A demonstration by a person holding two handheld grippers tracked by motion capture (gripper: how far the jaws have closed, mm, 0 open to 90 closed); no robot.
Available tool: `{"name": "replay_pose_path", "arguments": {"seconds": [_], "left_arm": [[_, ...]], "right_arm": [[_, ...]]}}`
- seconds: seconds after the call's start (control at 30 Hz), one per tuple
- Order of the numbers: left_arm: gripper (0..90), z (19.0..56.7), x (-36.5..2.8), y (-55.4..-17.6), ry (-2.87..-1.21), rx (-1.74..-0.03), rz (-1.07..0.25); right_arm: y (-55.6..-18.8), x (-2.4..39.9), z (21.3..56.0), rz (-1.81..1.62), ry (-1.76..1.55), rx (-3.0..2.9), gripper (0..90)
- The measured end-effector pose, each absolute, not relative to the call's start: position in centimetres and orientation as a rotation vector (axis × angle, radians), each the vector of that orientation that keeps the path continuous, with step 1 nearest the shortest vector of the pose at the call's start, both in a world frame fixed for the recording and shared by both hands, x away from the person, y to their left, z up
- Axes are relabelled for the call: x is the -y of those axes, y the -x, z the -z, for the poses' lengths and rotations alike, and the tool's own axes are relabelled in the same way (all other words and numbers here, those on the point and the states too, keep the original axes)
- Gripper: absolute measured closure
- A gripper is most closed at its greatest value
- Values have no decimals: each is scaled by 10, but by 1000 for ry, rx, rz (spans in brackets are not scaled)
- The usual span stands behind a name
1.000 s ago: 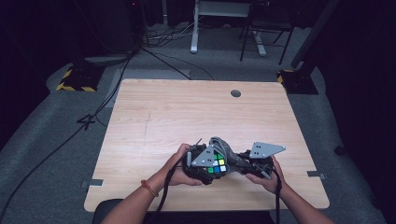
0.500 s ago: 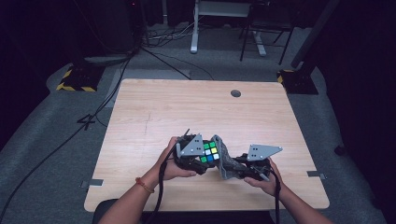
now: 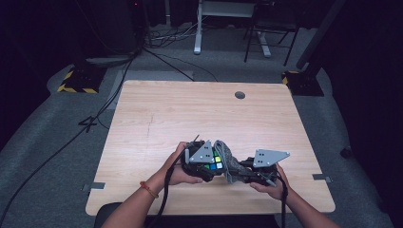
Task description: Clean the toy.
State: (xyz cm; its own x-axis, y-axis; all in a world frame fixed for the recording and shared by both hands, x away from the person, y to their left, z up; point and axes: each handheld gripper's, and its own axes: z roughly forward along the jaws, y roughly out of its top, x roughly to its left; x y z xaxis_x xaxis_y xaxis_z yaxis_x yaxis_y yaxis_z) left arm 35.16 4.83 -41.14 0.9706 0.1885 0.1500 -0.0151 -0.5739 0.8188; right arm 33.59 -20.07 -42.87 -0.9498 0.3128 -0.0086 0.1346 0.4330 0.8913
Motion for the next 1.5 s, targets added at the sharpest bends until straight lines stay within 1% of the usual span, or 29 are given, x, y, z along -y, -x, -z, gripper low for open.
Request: {"name": "replay_pose_path", "arguments": {"seconds": [0.13,0.33,0.47,0.7,0.97,1.13,1.33,1.5], "left_arm": [[327,415,-42,-350,-2246,-109,-327],[327,415,-42,-352,-2223,-135,-290],[327,421,-37,-353,-2252,-127,-275],[327,425,-29,-352,-2292,-90,-232],[329,430,-20,-350,-2364,-63,-255],[331,427,-23,-352,-2327,-77,-266],[332,416,-34,-352,-2248,-106,-293],[332,411,-40,-350,-2190,-104,-304]], "right_arm": [[-340,205,437,-1501,-424,-2537,750],[-350,216,451,-1455,-508,-2570,750],[-346,216,445,-1546,-436,-2555,750],[-339,210,436,-1555,-351,-2526,752],[-338,207,431,-1590,-351,-2504,752],[-340,209,434,-1492,-377,-2504,753],[-352,220,449,-1425,-501,-2545,753],[-359,220,459,-1386,-550,-2602,752]]}}
